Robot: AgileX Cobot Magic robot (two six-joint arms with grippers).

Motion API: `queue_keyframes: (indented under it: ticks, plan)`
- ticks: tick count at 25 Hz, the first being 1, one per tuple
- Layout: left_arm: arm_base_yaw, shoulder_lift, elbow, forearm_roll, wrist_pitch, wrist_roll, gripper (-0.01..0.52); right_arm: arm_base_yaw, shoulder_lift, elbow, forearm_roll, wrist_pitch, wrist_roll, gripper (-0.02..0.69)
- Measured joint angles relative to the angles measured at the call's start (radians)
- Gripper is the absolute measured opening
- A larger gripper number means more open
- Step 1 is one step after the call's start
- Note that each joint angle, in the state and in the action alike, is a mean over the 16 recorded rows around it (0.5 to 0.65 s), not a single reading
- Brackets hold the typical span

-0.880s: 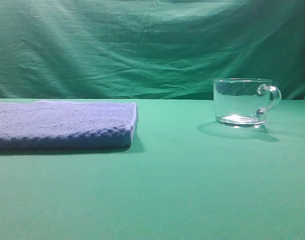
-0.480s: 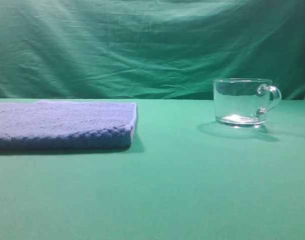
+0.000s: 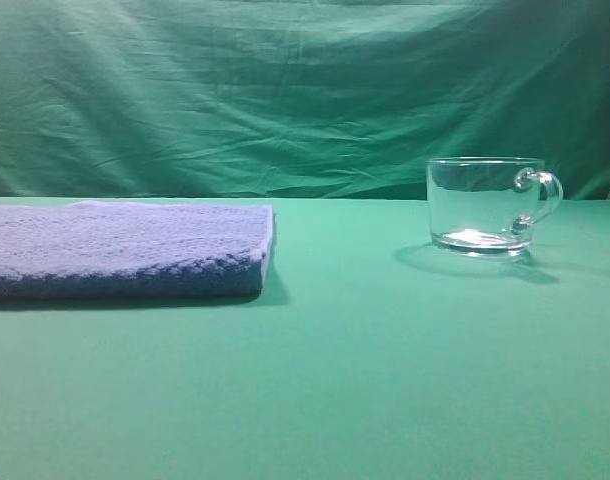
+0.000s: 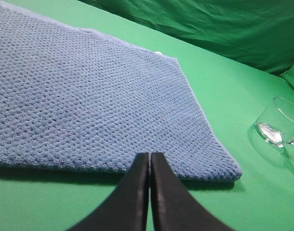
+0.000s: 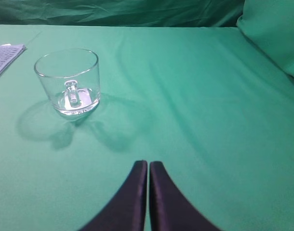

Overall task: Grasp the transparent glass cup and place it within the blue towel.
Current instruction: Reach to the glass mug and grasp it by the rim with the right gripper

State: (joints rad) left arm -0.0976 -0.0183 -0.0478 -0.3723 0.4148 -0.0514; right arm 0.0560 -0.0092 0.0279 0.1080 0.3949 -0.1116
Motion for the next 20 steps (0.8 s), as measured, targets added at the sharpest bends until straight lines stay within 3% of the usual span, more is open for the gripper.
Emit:
queue_keyframes:
  ticks: [13, 20]
  plan:
    - [0.000, 0.000, 0.000, 0.000, 0.000, 0.000, 0.000, 0.000, 0.008, -0.047, 0.078, -0.255, 0.010, 0.000]
    - [0.000, 0.000, 0.000, 0.000, 0.000, 0.000, 0.000, 0.000, 0.128, -0.199, 0.115, -0.264, 0.002, 0.000]
